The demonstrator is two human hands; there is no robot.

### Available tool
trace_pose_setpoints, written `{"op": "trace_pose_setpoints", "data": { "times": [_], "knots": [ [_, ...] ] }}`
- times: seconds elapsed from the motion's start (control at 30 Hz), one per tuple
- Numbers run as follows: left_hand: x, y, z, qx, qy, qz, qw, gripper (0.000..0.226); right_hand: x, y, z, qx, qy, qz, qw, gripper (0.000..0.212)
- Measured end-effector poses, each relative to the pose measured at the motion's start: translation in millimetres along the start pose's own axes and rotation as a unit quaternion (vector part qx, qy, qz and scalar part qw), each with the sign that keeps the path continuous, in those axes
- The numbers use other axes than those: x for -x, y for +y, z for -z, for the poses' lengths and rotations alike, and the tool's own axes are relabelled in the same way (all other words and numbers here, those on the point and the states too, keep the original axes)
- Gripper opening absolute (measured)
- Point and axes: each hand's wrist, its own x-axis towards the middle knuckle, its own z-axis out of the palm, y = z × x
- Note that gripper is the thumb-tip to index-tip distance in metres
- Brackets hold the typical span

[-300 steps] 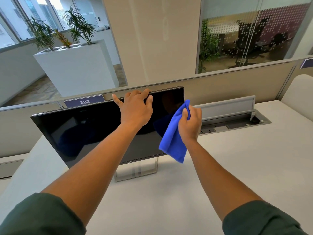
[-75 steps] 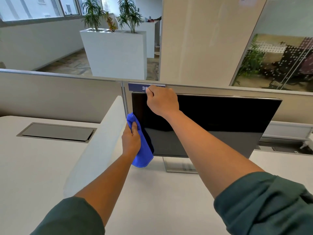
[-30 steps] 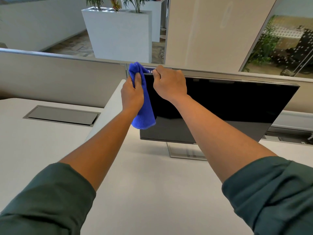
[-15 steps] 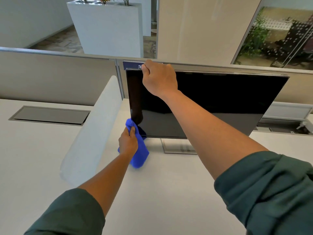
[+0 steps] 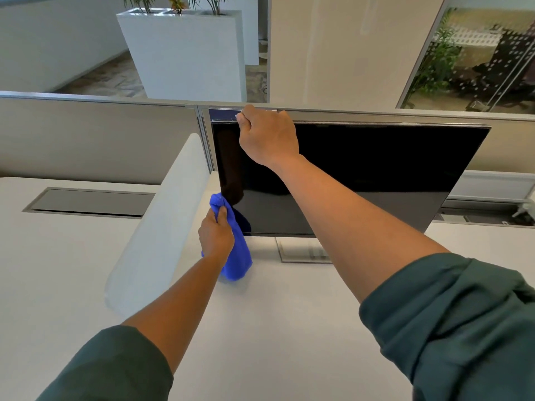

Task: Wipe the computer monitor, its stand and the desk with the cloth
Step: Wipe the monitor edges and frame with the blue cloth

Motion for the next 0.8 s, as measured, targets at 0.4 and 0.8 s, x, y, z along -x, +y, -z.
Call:
{"op": "trace_pose_setpoints", "data": {
  "times": [0.4,0.8],
  "knots": [
    [-27.1,114.5,30.1,0.106,0.091,-0.134,0.981,0.033,0.1,-1.9,4.3,0.000,-0.021,-0.005,1.000,0.032],
    [-33.6,130.4,34.0,0.177,0.079,-0.159,0.968,0.035,-0.2,-2.0,3.2,0.001,-0.012,-0.003,1.000,0.032]
  ]
}}
